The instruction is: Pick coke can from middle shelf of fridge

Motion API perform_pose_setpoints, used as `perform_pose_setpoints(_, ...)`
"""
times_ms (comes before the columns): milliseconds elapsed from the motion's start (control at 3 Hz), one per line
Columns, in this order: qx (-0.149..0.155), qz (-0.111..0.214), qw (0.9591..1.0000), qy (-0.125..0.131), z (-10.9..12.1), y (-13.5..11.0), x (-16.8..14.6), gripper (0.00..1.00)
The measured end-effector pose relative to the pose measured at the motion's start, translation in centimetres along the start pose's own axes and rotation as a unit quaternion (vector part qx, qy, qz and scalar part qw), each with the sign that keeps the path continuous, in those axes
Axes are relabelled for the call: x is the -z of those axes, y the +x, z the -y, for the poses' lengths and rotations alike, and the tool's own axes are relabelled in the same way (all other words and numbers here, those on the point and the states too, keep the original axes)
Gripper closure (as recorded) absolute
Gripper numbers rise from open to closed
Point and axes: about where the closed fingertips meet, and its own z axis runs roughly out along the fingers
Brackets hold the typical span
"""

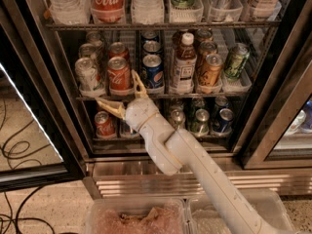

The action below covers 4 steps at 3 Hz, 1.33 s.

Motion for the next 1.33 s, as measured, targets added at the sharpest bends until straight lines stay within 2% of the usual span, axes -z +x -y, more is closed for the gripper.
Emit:
perform_pose_setpoints(333, 0.02, 0.015, 0.9991, 0.036, 0.8, 0.44, -1.8, 0.16)
perform_pose_setpoints(1000, 0.028, 0.024, 0.9984, 0.042, 1.44, -0.38, -2.48, 0.17)
perform_pose_setpoints(1333, 0.028, 0.024, 0.9984, 0.042, 1.43, -0.38, -2.48, 0.12)
